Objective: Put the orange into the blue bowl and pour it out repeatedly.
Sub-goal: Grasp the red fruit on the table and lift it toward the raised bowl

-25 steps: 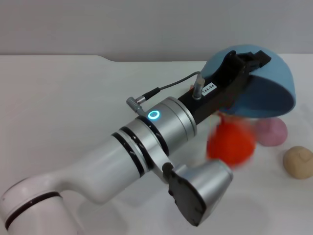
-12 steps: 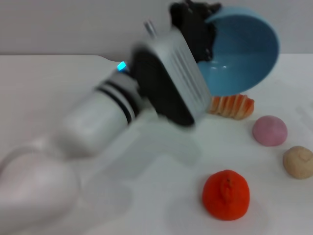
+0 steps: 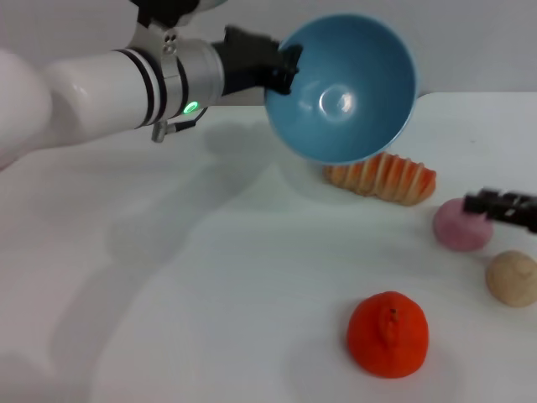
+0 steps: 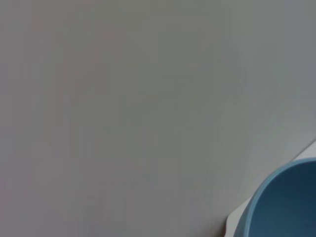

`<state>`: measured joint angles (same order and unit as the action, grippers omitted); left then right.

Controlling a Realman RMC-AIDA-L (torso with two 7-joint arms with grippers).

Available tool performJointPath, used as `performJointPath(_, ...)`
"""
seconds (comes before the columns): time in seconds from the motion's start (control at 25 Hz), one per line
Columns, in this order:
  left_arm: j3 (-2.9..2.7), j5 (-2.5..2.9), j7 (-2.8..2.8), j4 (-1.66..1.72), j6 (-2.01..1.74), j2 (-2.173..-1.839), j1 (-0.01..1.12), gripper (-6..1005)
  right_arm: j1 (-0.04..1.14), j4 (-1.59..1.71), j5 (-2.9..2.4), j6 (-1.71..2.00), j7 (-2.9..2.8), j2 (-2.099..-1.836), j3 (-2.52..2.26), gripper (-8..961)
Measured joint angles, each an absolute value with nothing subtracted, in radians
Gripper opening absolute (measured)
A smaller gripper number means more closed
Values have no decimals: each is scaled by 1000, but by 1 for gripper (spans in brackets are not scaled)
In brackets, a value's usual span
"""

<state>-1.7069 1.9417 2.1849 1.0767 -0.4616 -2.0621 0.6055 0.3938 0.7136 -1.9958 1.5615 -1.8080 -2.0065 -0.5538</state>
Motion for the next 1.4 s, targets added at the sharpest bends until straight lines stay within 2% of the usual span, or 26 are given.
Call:
performJointPath(0.16,-1674,1943,2199,1039,-487,-2062,626,1,452,711,-2102,1613,-1882,-2004,-621,589)
performJointPath(0.6,-1662,1949,2221,1039,-498,-2062,623,-1,560,606,-2283,1564,-1952,-2058,-756,585)
performJointPath(0.84,-1664,1949,2220,1034,-498,-2062,621,0,558,597,-2306,1524,-1985,-2058,-789,583)
performJointPath(1.08,-1666,1949,2220,1031,-497,-2063,618,0,541,639,-2293,1529,-1982,-2060,-779,505)
performJointPath(1.4,-1681,1948,2220,1029,-484,-2065,618,-1,543,636,-2286,1530,-1941,-2061,-774,279)
